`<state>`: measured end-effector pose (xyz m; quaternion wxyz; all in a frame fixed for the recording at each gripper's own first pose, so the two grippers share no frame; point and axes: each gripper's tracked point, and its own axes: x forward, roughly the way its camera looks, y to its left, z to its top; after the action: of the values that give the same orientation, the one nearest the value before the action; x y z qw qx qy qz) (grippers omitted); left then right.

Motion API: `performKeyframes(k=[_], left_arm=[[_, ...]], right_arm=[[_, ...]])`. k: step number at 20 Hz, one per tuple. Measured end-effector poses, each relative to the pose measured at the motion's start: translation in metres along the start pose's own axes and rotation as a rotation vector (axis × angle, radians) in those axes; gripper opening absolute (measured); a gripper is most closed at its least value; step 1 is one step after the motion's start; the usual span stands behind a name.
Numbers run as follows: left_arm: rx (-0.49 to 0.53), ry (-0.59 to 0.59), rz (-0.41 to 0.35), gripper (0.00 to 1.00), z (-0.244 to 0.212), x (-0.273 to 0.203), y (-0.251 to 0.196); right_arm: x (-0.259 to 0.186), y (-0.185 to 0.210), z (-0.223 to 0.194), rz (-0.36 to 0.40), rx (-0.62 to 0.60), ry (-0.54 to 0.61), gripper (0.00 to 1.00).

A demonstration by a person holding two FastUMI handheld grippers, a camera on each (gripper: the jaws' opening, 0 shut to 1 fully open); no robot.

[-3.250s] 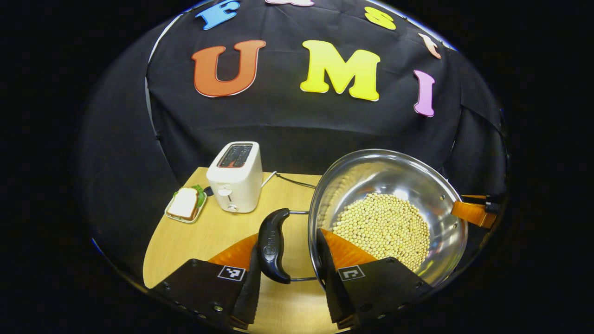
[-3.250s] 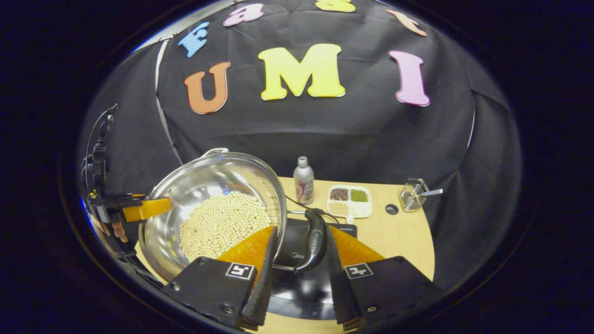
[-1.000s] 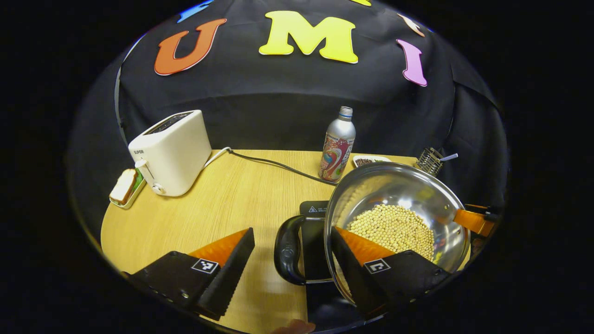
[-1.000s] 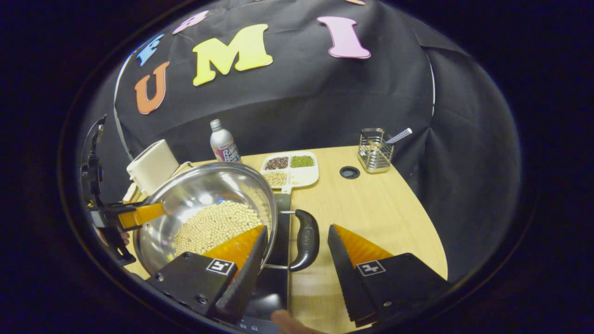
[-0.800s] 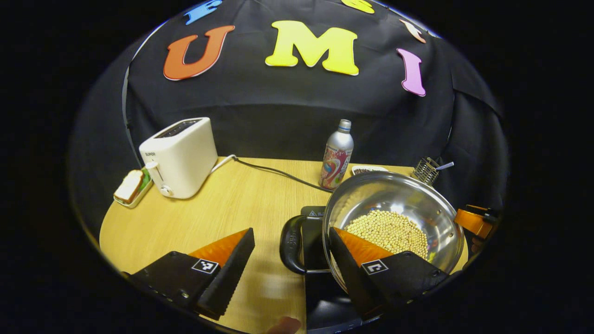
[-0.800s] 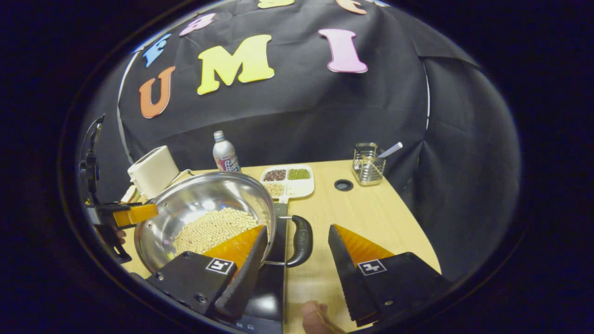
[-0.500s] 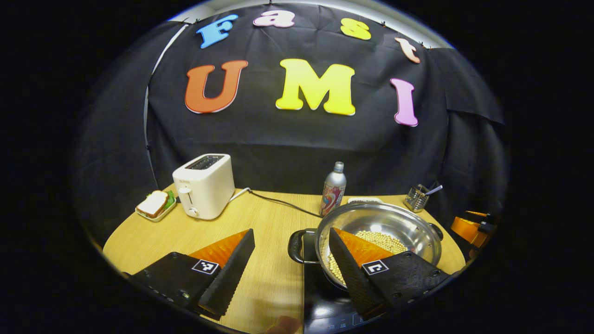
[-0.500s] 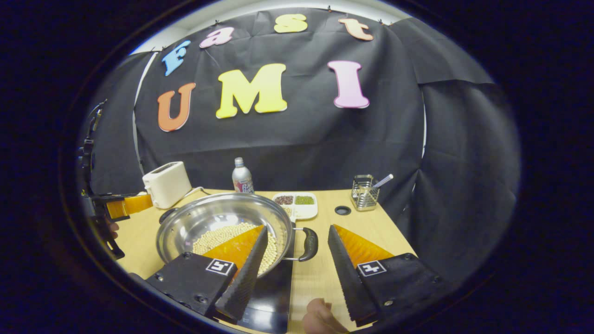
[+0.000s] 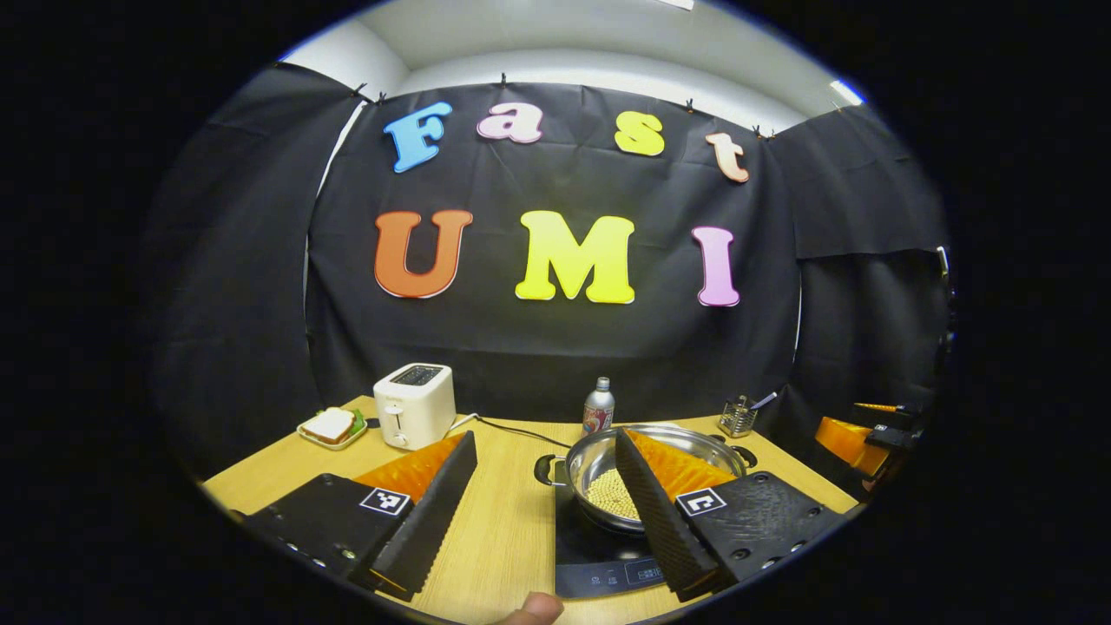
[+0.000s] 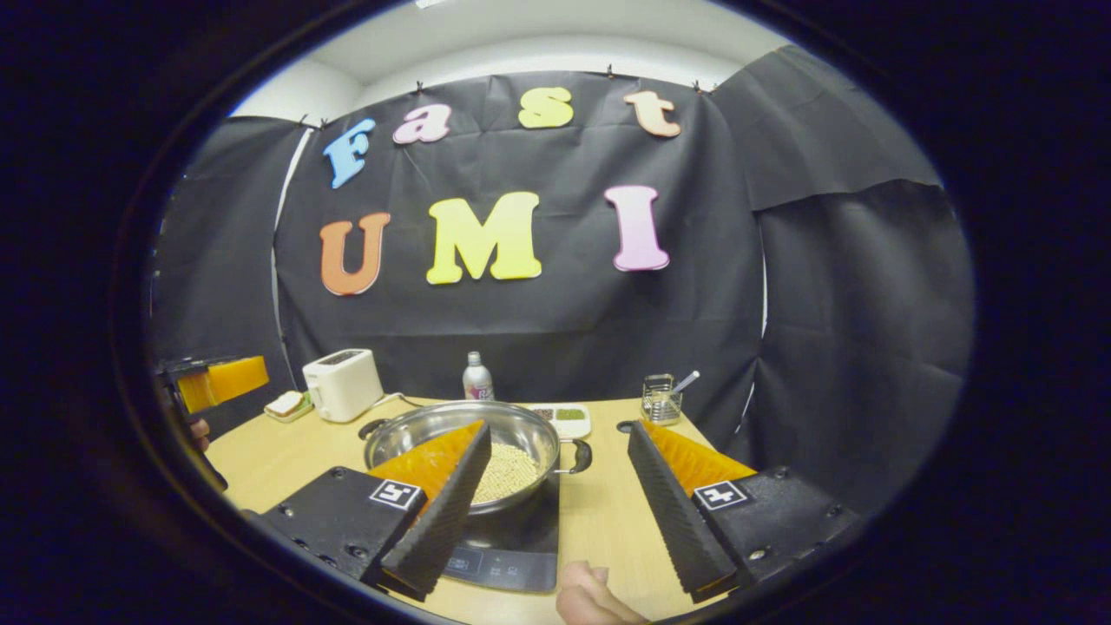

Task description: First push the handle of the pot to place it horizontally, then grasp the pot with both hands and set it on the induction cooktop.

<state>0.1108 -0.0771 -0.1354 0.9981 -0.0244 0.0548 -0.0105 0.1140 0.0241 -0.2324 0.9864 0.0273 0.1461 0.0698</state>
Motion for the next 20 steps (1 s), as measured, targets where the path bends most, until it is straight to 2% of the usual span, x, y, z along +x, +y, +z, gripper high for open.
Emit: performKeyframes(k=[4, 5, 6, 7, 12, 13, 14, 17, 18, 19, 20], left_arm=[[0.021, -0.062, 0.018, 0.95, 0.024, -0.041, -0.003], [0.02, -0.07, 0.024, 0.84, 0.028, -0.051, -0.003], [0.022, -0.08, 0.021, 0.84, 0.035, -0.059, -0.006], [0.029, -0.088, 0.011, 0.95, 0.04, -0.069, -0.011], [0.048, -0.119, 0.024, 0.95, 0.056, -0.114, -0.003], [0.039, -0.117, 0.03, 0.84, 0.055, -0.124, -0.002], [0.026, -0.12, 0.032, 0.95, 0.055, -0.132, -0.002], [0.04, -0.165, 0.024, 0.95, 0.068, -0.154, 0.001], [0.042, -0.178, 0.031, 0.84, 0.069, -0.158, 0.005], [0.041, -0.182, 0.029, 0.95, 0.07, -0.162, 0.005], [0.043, -0.182, 0.019, 0.95, 0.071, -0.166, 0.003]], right_arm=[[-0.05, -0.002, 0.022, -0.03, -0.013, -0.073, 0.98], [-0.063, -0.001, 0.026, -0.033, -0.014, -0.094, 0.98], [-0.075, -0.001, 0.033, -0.039, -0.012, -0.115, 0.97], [-0.086, -0.001, 0.039, -0.04, -0.015, -0.136, 0.97], [-0.13, -0.005, 0.06, -0.071, -0.019, -0.196, 0.99], [-0.14, -0.009, 0.064, -0.093, -0.011, -0.206, 0.98], [-0.149, -0.013, 0.066, -0.119, -0.003, -0.211, 0.98], [-0.172, -0.012, 0.069, -0.141, 0.001, -0.221, 0.97], [-0.178, -0.011, 0.07, -0.14, -0.002, -0.221, 0.97], [-0.184, -0.011, 0.072, -0.14, 0.001, -0.228, 0.99], [-0.188, -0.013, 0.074, -0.139, 0.007, -0.231, 0.99]])
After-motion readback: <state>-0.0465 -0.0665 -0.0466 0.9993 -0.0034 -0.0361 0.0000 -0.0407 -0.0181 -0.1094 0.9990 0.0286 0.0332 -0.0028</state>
